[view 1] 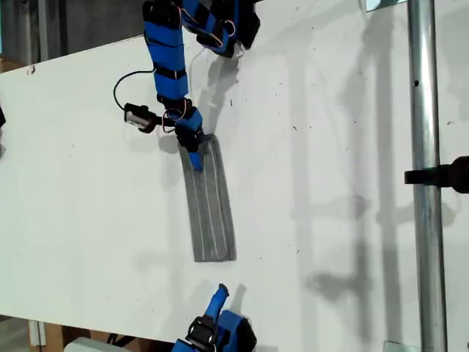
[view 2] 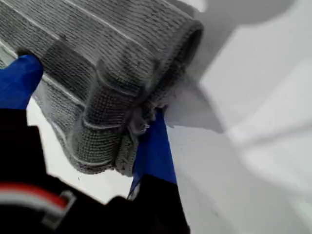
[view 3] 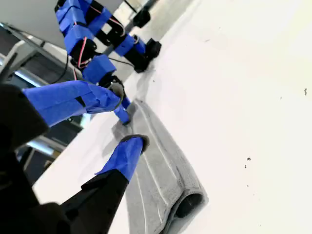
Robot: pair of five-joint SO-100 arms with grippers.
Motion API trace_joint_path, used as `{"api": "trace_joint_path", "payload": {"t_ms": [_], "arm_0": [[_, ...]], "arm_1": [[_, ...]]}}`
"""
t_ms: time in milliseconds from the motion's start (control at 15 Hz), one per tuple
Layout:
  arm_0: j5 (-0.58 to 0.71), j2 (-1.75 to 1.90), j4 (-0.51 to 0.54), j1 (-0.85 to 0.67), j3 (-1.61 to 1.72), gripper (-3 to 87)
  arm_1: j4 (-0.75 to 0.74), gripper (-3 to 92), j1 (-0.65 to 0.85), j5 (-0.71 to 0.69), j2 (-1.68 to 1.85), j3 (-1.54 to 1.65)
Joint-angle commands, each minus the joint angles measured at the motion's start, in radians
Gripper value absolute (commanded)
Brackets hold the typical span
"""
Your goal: Grasp corners of a towel and fold twice.
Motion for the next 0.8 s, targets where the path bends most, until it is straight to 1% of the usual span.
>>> {"api": "trace_joint_path", "payload": {"t_ms": [0, 67, 133, 200, 267, 333, 400, 467, 533, 600, 667, 733], "arm_0": [[-0.018, 0.008, -0.023, 0.012, -0.005, 13.8], [-0.023, 0.015, -0.021, 0.018, -0.006, 13.7], [-0.025, 0.018, -0.018, 0.023, -0.008, 13.4], [-0.025, 0.018, -0.018, 0.028, -0.008, 13.4], [-0.02, 0.021, -0.021, 0.028, -0.003, 13.4], [-0.009, 0.021, -0.025, 0.026, -0.003, 13.3], [-0.003, 0.021, -0.026, 0.02, -0.003, 13.1], [0.0, 0.023, -0.029, 0.018, -0.003, 12.8], [0.002, 0.023, -0.029, 0.017, -0.003, 12.7], [0.003, 0.023, -0.029, 0.017, -0.002, 12.6], [0.0, 0.023, -0.029, 0.018, -0.002, 12.6], [-0.003, 0.025, -0.029, 0.02, 0.0, 12.4]], "arm_1": [[-0.029, 19.4, -0.046, 0.014, -0.08, -0.15], [0.158, 3.9, -0.037, -0.009, -0.08, -0.241], [0.362, -0.3, -0.009, -0.064, -0.035, -0.295], [0.649, -0.3, 0.014, -0.13, 0.011, -0.371], [0.973, -0.3, 0.048, -0.195, 0.012, -0.46], [1.201, -0.3, 0.069, -0.209, 0.077, -0.476], [1.396, -0.3, 0.094, -0.199, 0.129, -0.492], [1.496, -0.3, 0.1, -0.184, 0.166, -0.505], [1.394, -0.3, 0.06, -0.186, 0.25, -0.503], [1.103, -0.3, -0.009, -0.199, 0.373, -0.449], [0.85, -0.3, -0.081, -0.199, 0.413, -0.417], [0.718, -0.3, -0.117, -0.19, 0.359, -0.44]]}}
